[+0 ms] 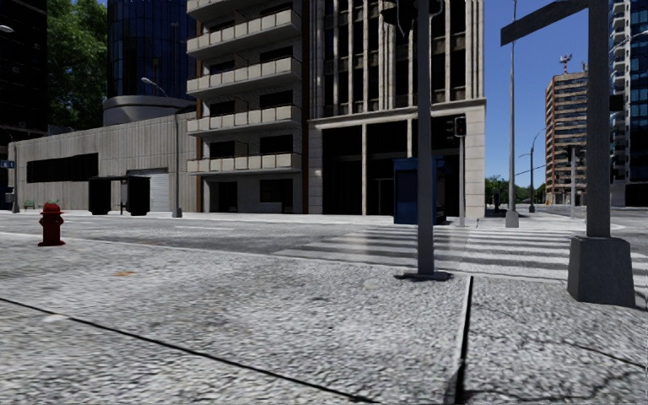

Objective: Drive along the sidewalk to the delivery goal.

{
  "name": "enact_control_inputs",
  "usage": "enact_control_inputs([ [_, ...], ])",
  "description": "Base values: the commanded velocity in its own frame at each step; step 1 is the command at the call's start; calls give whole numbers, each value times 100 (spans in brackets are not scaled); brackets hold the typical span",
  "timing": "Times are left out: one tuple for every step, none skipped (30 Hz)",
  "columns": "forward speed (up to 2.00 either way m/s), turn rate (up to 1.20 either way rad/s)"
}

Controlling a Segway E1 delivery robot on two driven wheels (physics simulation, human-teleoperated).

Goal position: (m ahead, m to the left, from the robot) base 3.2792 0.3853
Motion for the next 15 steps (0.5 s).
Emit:
enact_control_inputs([
  [129, 18],
  [129, 18],
  [129, 18],
  [129, 18],
  [129, 18],
  [129, 18],
  [129, 18],
  [129, 18],
  [129, 18],
  [129, 18],
  [129, 18],
  [129, 18],
  [129, 18],
  [129, 18],
  [129, 18],
])
